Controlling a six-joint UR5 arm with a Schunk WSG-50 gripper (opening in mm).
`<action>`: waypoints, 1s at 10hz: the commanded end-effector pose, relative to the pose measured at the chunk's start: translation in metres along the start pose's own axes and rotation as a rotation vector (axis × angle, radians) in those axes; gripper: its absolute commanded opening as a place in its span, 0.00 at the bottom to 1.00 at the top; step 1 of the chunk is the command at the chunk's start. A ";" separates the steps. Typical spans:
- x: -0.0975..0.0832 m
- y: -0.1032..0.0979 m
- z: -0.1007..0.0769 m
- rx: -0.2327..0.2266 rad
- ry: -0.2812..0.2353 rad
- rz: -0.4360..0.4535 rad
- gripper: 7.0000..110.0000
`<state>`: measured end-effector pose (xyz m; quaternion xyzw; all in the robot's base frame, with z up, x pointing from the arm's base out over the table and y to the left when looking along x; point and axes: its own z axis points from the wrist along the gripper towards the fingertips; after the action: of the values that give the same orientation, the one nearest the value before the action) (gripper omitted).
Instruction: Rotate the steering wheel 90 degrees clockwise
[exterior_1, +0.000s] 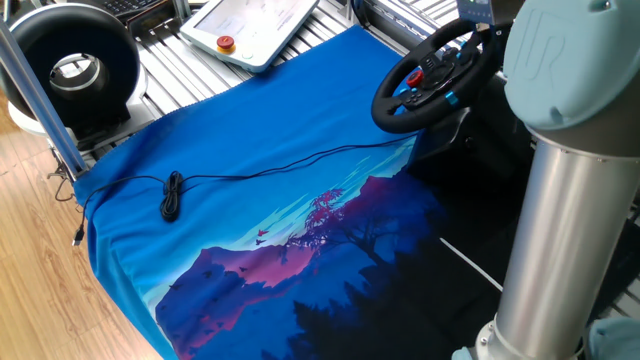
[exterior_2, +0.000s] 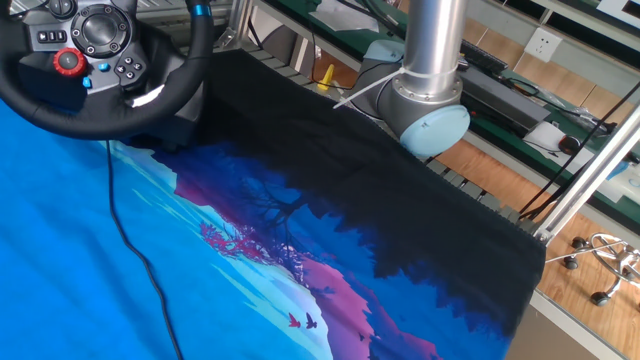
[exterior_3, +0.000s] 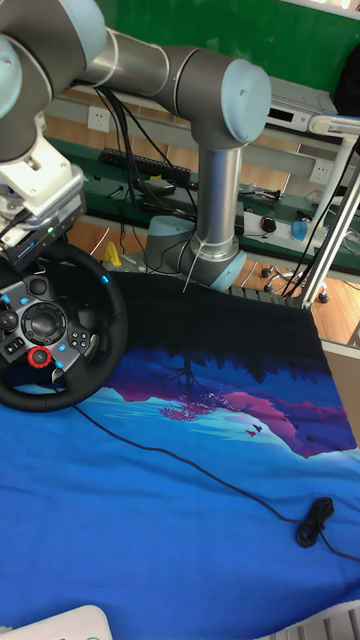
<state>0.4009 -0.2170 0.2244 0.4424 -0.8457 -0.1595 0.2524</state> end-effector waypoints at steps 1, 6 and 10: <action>-0.013 0.004 -0.002 0.013 -0.006 0.048 0.00; -0.018 0.007 0.003 -0.005 -0.007 0.050 0.00; -0.039 0.013 0.013 -0.012 -0.023 0.077 0.00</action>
<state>0.4017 -0.1903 0.2150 0.4121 -0.8602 -0.1548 0.2574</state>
